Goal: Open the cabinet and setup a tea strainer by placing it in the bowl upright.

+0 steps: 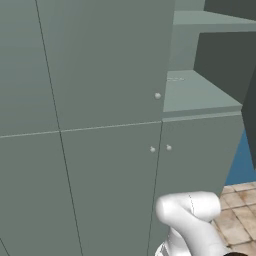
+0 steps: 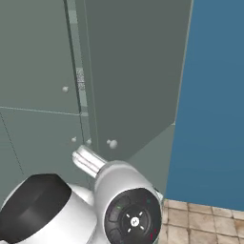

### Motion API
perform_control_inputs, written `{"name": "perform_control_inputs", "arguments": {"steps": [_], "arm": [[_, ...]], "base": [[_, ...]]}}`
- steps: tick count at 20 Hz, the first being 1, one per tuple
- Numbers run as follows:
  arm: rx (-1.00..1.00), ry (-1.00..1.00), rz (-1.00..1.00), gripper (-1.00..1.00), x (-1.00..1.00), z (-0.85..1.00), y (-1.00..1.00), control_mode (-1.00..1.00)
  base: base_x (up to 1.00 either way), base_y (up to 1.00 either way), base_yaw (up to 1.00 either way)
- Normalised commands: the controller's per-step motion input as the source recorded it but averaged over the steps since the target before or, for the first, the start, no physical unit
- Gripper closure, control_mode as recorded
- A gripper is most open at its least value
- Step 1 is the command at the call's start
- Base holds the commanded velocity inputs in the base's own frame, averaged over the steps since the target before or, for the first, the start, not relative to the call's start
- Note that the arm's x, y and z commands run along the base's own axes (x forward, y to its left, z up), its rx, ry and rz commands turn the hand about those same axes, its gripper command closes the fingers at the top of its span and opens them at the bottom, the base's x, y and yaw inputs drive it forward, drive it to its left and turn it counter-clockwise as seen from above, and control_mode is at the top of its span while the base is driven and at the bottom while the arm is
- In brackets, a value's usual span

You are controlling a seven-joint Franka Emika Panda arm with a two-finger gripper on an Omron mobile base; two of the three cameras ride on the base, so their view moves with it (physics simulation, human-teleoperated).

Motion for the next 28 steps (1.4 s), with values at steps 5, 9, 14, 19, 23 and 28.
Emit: {"name": "perform_control_inputs", "arguments": {"steps": [5, 9, 14, 19, 23, 28], "arm": [[-0.09, 0.01, -0.10, -1.00, -0.55, 0.11, 0.28, -1.00], [-0.33, 0.17, -0.15, -1.00, -0.31, 0.37, 0.66, -1.00], [-0.53, 0.14, -0.21, -1.00, -0.05, 0.24, 0.71, -1.00], [-0.73, 0.15, -0.06, -1.00, 0.00, 0.04, 0.41, -1.00], [-0.56, 0.40, -0.03, -1.00, 0.14, 0.21, 0.70, -1.00], [-0.58, 0.53, -0.01, -1.00, 0.39, 0.02, 0.46, -1.00]], "base": [[0.00, 0.00, 0.00], [0.00, 0.00, 0.00], [0.00, 0.00, 0.00], [0.00, 0.00, 0.00], [0.00, 0.00, 0.00], [0.00, 0.00, 0.00]]}}
